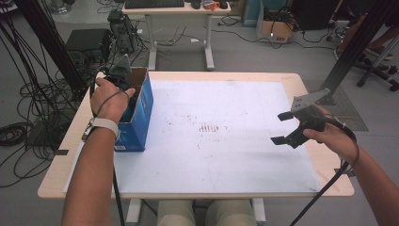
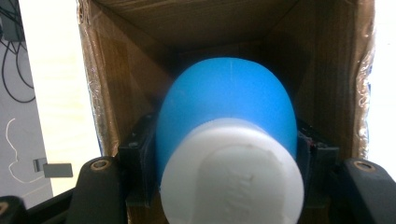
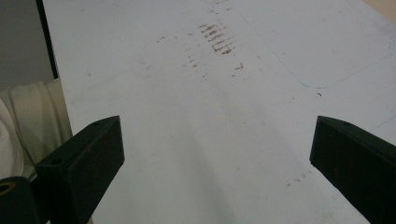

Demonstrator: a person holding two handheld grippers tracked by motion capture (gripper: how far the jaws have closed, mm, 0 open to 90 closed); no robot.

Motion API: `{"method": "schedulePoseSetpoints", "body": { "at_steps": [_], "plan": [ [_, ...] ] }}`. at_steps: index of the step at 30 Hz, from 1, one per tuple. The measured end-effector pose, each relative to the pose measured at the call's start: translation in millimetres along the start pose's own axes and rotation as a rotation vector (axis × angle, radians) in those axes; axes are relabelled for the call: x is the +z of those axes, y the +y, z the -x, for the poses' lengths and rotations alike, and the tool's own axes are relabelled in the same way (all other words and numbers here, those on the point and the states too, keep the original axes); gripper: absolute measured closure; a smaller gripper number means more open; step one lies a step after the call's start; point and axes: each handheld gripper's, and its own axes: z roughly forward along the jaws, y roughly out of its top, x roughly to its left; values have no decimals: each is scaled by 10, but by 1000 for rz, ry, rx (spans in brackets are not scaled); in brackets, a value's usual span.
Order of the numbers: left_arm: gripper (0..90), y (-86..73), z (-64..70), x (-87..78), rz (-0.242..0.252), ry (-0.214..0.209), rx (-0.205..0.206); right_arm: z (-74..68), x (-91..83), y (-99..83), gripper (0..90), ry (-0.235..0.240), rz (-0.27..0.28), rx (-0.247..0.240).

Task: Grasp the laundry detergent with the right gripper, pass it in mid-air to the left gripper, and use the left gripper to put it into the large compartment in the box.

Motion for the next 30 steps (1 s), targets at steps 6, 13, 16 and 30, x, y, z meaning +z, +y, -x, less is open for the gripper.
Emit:
{"method": "schedulePoseSetpoints", "body": {
  "at_steps": [6, 13, 16, 30],
  "plan": [
    [373, -2, 8, 3, 4, 4, -5, 1, -8, -5, 29, -1, 0, 2],
    [373, 1, 9, -2, -1, 3, -7, -3, -4, -5, 29, 1, 0, 0],
    [373, -1, 6, -3, -1, -4, -11, -2, -3, -5, 29, 1, 0, 0],
    [373, 2, 0, -1, 5, -4, -5, -1, -7, -19, 29, 2, 2, -1]
  ]
}}
